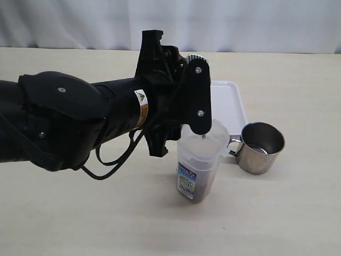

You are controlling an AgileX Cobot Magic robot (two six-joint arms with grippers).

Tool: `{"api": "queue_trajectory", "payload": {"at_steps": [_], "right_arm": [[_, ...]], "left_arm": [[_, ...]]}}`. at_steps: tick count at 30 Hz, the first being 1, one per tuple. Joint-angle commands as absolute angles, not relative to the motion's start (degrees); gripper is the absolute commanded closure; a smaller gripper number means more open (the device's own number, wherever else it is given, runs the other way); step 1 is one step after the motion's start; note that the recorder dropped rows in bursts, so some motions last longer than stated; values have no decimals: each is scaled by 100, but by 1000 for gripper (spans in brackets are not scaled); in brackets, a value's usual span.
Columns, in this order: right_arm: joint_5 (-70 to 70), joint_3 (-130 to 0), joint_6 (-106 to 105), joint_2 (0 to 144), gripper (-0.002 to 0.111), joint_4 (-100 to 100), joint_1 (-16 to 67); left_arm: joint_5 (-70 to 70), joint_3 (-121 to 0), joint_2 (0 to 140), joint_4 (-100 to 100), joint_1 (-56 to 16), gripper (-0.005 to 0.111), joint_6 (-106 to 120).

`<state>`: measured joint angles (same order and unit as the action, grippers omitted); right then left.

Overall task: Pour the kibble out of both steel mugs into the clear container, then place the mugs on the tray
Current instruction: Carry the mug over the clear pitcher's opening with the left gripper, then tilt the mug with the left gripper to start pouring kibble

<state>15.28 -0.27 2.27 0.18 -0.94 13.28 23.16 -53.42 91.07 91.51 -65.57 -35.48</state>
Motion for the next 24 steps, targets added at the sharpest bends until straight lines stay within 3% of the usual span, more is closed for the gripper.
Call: {"api": "queue_trajectory", "payload": {"at_steps": [1,24], "right_arm": [[1502,0,230,0,104,-86,1345],[1502,0,230,0,104,-86,1345]], "left_arm": [[2382,-5409,9018,9386,-6605,107,-3378],[2872,-5409,9018,9718,-6883,107,-2814]]}}
